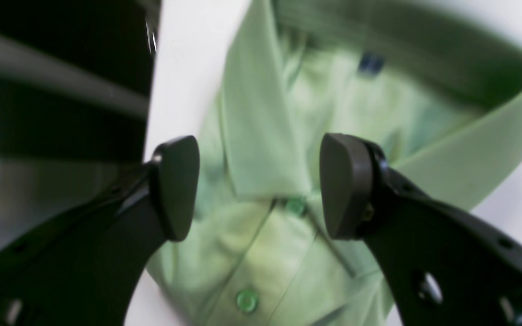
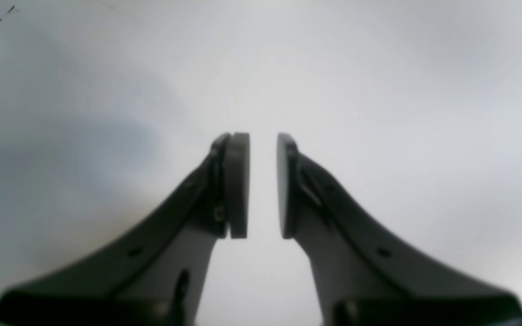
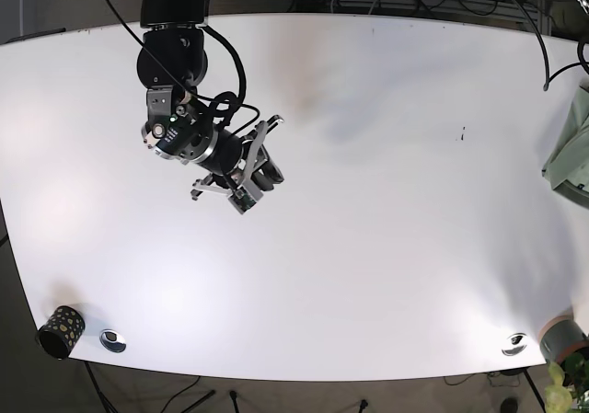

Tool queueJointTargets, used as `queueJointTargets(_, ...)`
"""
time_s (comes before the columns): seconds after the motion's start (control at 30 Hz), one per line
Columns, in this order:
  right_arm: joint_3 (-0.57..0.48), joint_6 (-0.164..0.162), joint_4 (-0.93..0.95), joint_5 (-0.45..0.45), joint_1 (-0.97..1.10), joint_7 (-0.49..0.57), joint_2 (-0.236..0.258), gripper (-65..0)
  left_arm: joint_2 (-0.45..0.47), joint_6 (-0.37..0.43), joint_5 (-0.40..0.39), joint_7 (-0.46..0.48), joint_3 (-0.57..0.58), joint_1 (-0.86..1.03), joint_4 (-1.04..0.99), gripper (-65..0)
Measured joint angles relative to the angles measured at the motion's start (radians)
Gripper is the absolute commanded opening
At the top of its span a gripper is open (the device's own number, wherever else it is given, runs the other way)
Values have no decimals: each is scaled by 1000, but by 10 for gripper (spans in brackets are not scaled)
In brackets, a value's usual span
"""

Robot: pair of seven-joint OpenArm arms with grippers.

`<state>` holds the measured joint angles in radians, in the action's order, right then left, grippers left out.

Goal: Fold the T-shirt properly

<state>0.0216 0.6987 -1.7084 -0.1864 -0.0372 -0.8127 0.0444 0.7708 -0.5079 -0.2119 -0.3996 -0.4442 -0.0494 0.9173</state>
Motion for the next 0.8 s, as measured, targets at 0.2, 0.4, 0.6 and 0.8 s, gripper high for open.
queueJointTargets(0.2,3,-2,0,86,13,132,38,-556,-60,7,-7,1,0,3,161,-265)
queueJointTargets(0.4,79,-19,4,242,76,402,56,-556,-220,32,68,35,6,5,332,-265)
queueJointTargets(0.6,187,-126,85,327,115,695,62,-553,-425,63,234,211,57,13,402,-265)
queueJointTargets(0.8,191,-232,229,364,197,911,101,-550,-587,199,259,381,115,126,407,-265)
